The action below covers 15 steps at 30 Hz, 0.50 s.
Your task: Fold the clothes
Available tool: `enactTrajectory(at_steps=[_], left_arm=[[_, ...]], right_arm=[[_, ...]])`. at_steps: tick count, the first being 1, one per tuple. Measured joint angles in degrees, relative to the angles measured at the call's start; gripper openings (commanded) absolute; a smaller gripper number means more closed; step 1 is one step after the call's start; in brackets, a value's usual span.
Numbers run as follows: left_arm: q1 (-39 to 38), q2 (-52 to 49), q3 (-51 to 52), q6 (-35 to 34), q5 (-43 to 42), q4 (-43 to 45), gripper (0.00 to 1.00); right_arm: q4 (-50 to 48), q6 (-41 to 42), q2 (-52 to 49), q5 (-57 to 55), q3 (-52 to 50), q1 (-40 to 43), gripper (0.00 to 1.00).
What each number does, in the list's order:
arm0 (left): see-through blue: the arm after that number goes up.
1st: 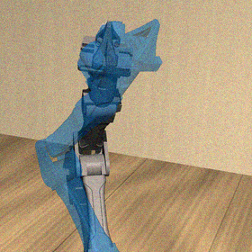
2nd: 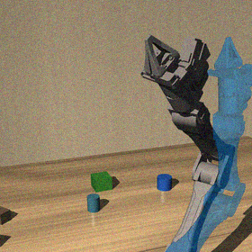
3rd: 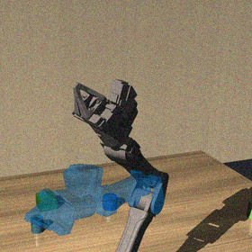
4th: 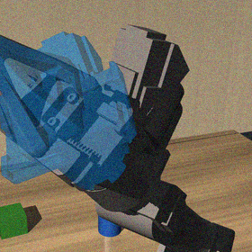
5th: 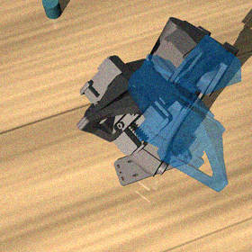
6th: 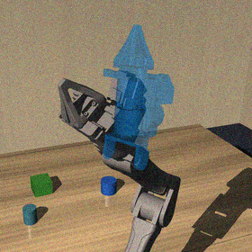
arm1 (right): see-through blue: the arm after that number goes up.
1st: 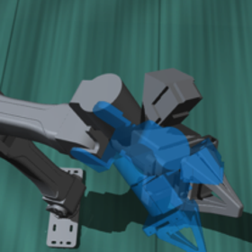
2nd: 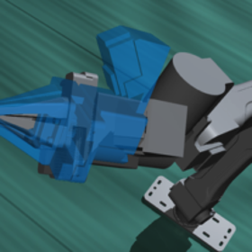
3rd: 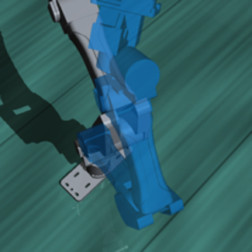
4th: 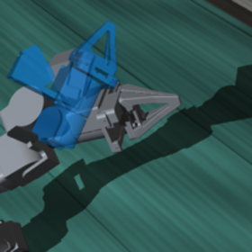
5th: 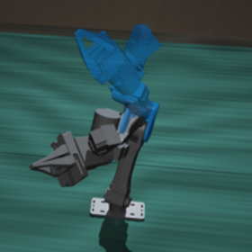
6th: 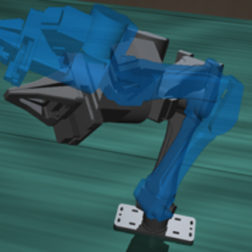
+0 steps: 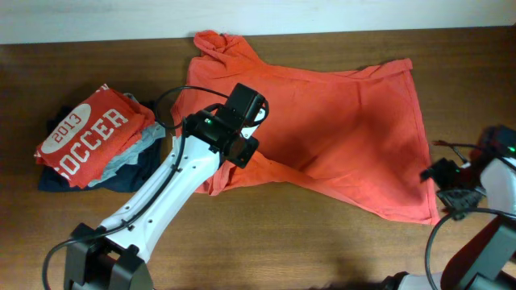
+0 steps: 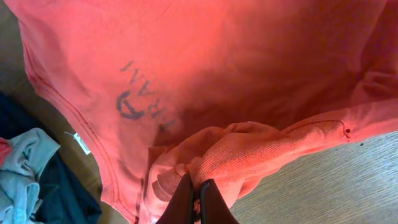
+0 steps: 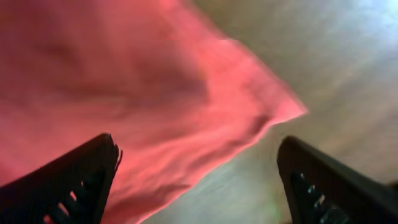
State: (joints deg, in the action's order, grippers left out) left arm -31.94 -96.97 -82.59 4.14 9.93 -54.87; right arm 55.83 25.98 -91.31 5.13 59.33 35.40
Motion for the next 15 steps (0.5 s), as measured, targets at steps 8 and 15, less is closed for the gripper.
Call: enactTrajectory(at_steps=[8, 15], left_arm=[[0.0, 0.0, 0.0, 0.0, 0.0, -0.3, 0.00], [0.0, 0.0, 0.0, 0.0, 0.0, -1.5, 0.00]], right_arm=[[-5.5, 1.3, 0.0, -0.8, -6.4, 4.5, 0.83], [-9.0, 2.6, -0.1, -0.8, -11.8, 4.6, 0.69]])
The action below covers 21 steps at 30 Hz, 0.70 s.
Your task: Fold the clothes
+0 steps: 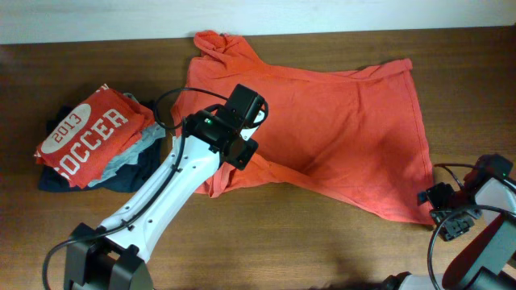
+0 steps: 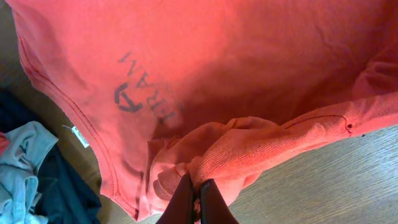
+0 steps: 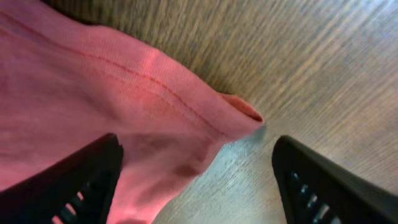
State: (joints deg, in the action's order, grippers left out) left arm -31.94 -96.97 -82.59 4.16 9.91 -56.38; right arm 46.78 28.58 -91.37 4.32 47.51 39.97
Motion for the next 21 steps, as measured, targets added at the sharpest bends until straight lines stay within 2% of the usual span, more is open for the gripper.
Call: enactTrajectory(at_steps=[1, 3, 4, 10, 11, 13, 21], left_arm=[[0.0, 0.0, 0.0, 0.0, 0.0, 0.0, 0.00], [0.0, 0.0, 0.0, 0.0, 0.0, -0.1, 0.00], [0.0, 0.0, 0.0, 0.0, 0.0, -0.1, 0.01], [0.0, 0.0, 0.0, 0.0, 0.0, -0.8, 0.00], [0.0, 0.0, 0.0, 0.0, 0.0, -0.9, 0.00], [0.0, 0.0, 0.0, 0.0, 0.0, -1.0, 0.00], [0.0, 0.0, 0.0, 0.0, 0.0, -2.8, 0.00]], right_arm=[[-0.7, 0.2, 0.0, 0.0, -0.4, 0.0, 0.66], [-1.6, 0.3, 0.0, 0.0, -0.9, 0.0, 0.51], [-2.0, 0.3, 0.0, 0.0, -1.0, 0.0, 0.47], [-2.9, 0.6, 0.0, 0.0, -1.0, 0.0, 0.45], [-3.2, 0.6, 0.0, 0.0, -1.0, 0.0, 0.37], [-3.7, 0.7, 0.0, 0.0, -1.1, 0.0, 0.06], [-0.1, 0.7, 0.5, -0.2, -0.9, 0.0, 0.04]])
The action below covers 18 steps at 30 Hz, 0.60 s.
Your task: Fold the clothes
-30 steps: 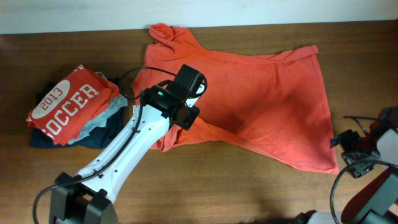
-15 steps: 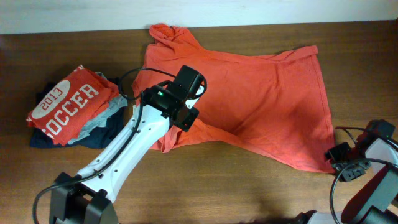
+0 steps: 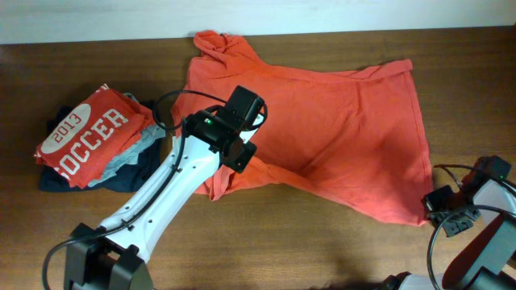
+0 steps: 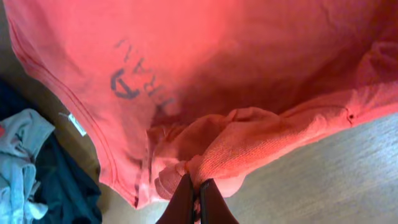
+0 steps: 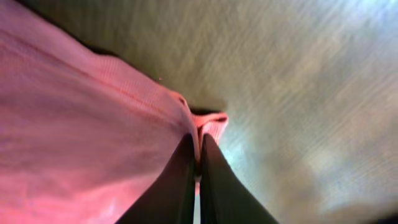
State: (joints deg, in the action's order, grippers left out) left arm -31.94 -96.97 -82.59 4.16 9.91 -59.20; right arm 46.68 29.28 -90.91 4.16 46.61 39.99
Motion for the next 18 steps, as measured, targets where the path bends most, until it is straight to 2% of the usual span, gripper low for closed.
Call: enactTrajectory(at_steps=[6, 11, 18], left_arm=[[0.0, 0.0, 0.0, 0.0, -0.1, -1.8, 0.00], [0.0, 0.7, -0.1, 0.0, -1.0, -5.0, 0.00], [-0.3, 6.0, -0.1, 0.0, -3.3, -8.3, 0.00]], right_arm=[[7.1, 0.0, 8.9, 1.1, 6.6, 0.0, 0.04], [9.1, 0.0, 17.9, 1.1, 14.1, 0.0, 0.04], [13.4, 0.0, 20.7, -1.6, 15.9, 0.0, 0.04]])
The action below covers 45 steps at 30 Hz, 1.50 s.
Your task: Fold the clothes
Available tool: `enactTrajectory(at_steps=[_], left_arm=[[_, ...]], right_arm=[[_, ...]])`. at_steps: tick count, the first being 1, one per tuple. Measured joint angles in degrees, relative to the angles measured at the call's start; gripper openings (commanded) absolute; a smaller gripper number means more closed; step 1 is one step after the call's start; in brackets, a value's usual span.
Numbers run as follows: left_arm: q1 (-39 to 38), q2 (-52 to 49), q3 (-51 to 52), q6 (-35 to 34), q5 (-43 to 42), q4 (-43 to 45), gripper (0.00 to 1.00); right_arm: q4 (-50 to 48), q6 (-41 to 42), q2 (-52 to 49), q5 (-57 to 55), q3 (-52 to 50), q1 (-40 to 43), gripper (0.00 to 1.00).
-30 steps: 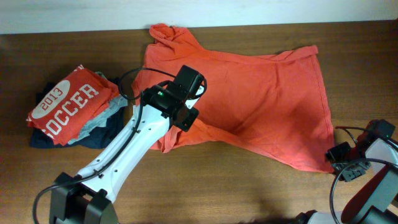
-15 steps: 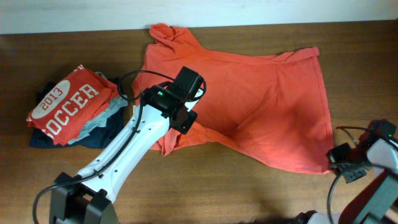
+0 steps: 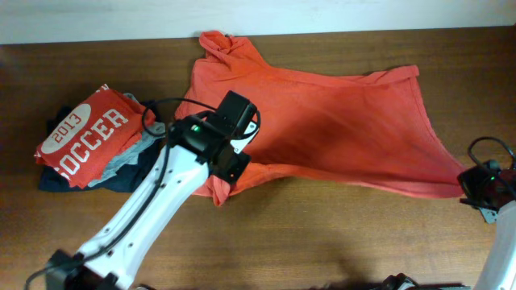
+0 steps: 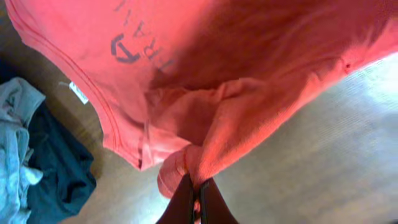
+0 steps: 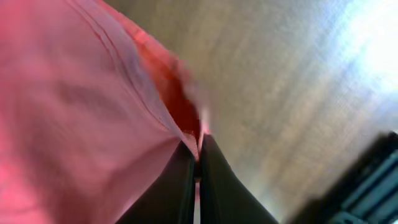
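An orange-red T-shirt (image 3: 322,121) lies spread across the middle of the wooden table, stretched taut along its front edge. My left gripper (image 3: 228,171) is shut on a bunched fold of the shirt (image 4: 211,130) near its left front part, the cloth lifted off the wood. My right gripper (image 3: 476,189) is shut on the shirt's right front corner (image 5: 186,118), pulled out to the far right. Dark lettering (image 4: 140,40) shows on the cloth in the left wrist view.
A pile of other clothes (image 3: 89,137) lies at the left, topped by a red shirt printed "2013 SOCCER", with grey and dark blue cloth (image 4: 31,155) under it. Bare wood (image 3: 339,234) runs along the table's front. A pale wall (image 3: 242,12) borders the far edge.
My right gripper has moved to the right with the shirt corner, drawing the front edge taut. The left gripper has shifted slightly forward and left, holding its fold higher off the table.
At first my left gripper was shut on a bunched fold and my right gripper stood open by the shirt's right front corner. The right gripper then sat open over that corner, then shut on it. Now both hold the shirt stretched between them.
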State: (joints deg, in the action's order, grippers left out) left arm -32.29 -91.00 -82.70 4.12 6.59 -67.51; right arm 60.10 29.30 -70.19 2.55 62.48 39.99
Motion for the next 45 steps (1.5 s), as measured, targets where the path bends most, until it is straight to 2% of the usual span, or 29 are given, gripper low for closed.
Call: enactTrajectory(at_steps=[7, 17, 29, 37, 45], left_arm=[[-1.1, 4.8, 0.0, 0.0, -0.4, -2.5, 0.01], [-1.1, 4.2, 0.0, 0.9, 1.6, 1.0, 0.01], [-1.1, -0.9, -0.2, 7.6, 3.1, 7.3, 0.02], [-1.1, -8.7, -0.2, 9.6, 3.3, 11.7, 0.01], [-0.1, -10.2, -0.2, 9.9, 5.1, 17.0, 0.03]], right_arm=[[-0.6, 0.0, 0.0, -1.3, 0.0, 0.0, 0.04], [-6.7, 0.3, -1.7, 0.5, 0.0, 0.0, 0.04], [-20.2, 0.7, -15.3, 8.5, 0.0, -0.5, 0.04], [-32.2, 0.8, -17.6, 10.4, 0.0, -5.9, 0.04], [-39.3, 0.8, -21.4, 9.2, 0.0, -11.9, 0.04]])
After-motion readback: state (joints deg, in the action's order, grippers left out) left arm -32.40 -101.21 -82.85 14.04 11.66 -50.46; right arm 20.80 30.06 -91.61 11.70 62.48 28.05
